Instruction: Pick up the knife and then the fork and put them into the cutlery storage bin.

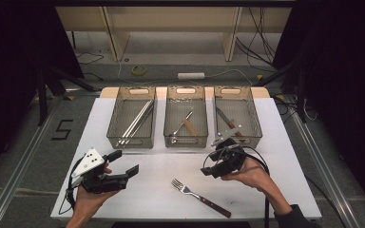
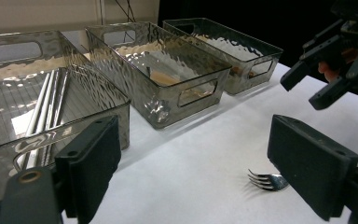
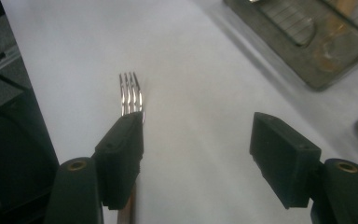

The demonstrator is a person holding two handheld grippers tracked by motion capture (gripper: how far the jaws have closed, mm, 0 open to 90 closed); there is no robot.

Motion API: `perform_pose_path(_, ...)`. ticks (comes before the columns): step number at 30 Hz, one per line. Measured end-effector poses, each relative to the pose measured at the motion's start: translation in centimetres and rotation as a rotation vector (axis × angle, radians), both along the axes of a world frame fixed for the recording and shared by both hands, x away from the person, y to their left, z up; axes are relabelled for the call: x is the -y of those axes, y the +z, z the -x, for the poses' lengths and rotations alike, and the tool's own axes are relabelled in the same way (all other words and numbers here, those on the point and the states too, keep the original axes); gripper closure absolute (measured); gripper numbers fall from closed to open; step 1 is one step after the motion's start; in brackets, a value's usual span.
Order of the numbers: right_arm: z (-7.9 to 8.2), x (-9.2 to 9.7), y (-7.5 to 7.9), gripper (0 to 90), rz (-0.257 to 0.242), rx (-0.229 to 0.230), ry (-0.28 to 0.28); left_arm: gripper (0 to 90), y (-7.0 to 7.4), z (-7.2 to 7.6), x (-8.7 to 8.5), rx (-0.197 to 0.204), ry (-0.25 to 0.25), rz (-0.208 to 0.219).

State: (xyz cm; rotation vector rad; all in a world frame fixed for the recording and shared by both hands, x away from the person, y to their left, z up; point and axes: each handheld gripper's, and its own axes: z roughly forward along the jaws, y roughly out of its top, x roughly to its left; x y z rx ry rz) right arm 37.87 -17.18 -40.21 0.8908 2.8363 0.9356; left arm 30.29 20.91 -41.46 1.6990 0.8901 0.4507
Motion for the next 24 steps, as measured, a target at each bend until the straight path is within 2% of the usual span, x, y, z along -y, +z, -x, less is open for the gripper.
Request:
perform_pose_path(5,0.9,-0.6,-0.9,35.8,0.053,-0.019,0.025,16.9,0.0,0.1,0.1,0.003,-0.001,-0.005)
perform_pose_path(8,1.5,-0.9,-1.2,35.5,0.078,-0.002,0.041,16.8,0.0,0.1,0.1,0.006,-0.001,-0.014)
perform_pose_path(15,2.9,-1.3,-2.0,36.9,0.132,-0.019,0.060,16.8,0.0,0.1,0.0,0.002,0.000,-0.011)
perform_pose_path(19,3.5,-1.5,-3.0,39.8,0.155,-0.049,0.090,16.8,0.0,0.1,0.1,0.003,-0.003,-0.010)
perform_pose_path(24,3.9,-1.7,-3.8,41.2,0.180,-0.063,0.116,16.7,0.0,0.1,0.0,0.003,-0.001,-0.011)
